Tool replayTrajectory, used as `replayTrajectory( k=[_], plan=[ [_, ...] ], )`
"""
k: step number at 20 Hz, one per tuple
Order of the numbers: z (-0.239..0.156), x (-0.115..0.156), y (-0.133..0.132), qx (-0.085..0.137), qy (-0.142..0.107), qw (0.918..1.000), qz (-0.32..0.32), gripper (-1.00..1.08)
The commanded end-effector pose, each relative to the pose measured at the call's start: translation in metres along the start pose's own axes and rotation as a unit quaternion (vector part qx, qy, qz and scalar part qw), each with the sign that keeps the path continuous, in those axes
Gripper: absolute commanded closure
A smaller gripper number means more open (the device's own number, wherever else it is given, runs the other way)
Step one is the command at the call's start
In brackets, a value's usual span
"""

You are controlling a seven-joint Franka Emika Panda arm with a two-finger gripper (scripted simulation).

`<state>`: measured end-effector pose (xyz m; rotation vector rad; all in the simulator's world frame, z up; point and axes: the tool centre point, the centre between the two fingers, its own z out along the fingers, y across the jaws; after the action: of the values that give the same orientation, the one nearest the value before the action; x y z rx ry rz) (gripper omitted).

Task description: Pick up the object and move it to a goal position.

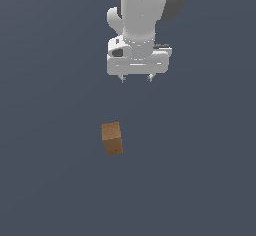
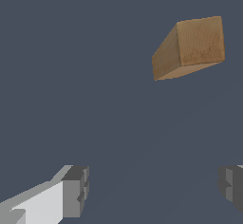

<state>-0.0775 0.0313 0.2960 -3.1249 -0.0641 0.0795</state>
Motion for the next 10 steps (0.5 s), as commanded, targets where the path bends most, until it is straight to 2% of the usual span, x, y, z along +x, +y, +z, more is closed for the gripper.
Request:
replayTrajectory(
  k=[1,10],
  plan=[
    [0.000,0.000,0.000,0.000,0.000,1.0000,0.000,-0.92],
    [-0.018,0.003,-0.001,0.005,0.012,0.9998,0.013,-0.92]
  ],
)
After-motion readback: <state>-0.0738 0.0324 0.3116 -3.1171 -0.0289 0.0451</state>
